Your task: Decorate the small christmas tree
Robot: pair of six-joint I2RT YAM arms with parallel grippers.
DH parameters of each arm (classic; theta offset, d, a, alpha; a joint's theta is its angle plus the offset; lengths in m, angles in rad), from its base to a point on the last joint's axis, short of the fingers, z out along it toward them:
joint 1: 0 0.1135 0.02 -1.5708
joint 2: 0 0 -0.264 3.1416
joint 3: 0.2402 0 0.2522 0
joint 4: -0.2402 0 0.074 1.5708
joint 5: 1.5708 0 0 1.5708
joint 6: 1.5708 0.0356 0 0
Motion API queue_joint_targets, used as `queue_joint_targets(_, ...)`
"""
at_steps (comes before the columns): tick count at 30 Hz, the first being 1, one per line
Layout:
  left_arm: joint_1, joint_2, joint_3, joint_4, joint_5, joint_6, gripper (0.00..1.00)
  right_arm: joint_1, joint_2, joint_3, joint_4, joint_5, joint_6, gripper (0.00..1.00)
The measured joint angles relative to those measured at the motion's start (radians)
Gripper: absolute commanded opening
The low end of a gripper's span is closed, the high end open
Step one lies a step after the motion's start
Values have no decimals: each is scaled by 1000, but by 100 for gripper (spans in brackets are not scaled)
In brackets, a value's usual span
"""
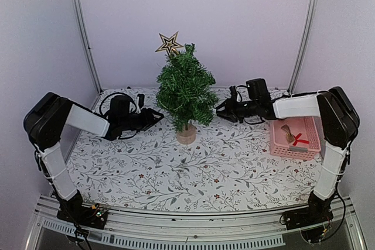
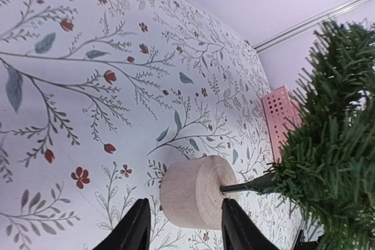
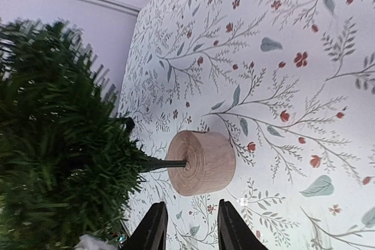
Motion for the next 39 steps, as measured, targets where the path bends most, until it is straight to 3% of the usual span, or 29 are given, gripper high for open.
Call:
queue_joint_targets(6, 38, -187, -84, -57, -43, 51, 48, -127, -226, -5, -161, 18, -87, 43)
queue_joint_targets(10, 41, -291, -97, -125, -74, 106, 51, -300, -381, 8, -278, 21, -172, 46)
queue_joint_targets(14, 41, -371, -96, -200, -103, 162, 54, -462, -427, 62, -423, 92, -301, 52)
queue_joint_targets(23, 42, -420, -54, -316, -137, 229, 60, -563, -297, 99, -627, 252, -507, 74)
queue_joint_targets(31, 42, -420, -20, -370, -165, 266, 59, -569, -74, 137, -683, 326, -587, 74)
queue_joint_targets(39, 42, -420, -18, -384, -185, 274, 59, -580, -6, 201, -697, 426, -644, 72)
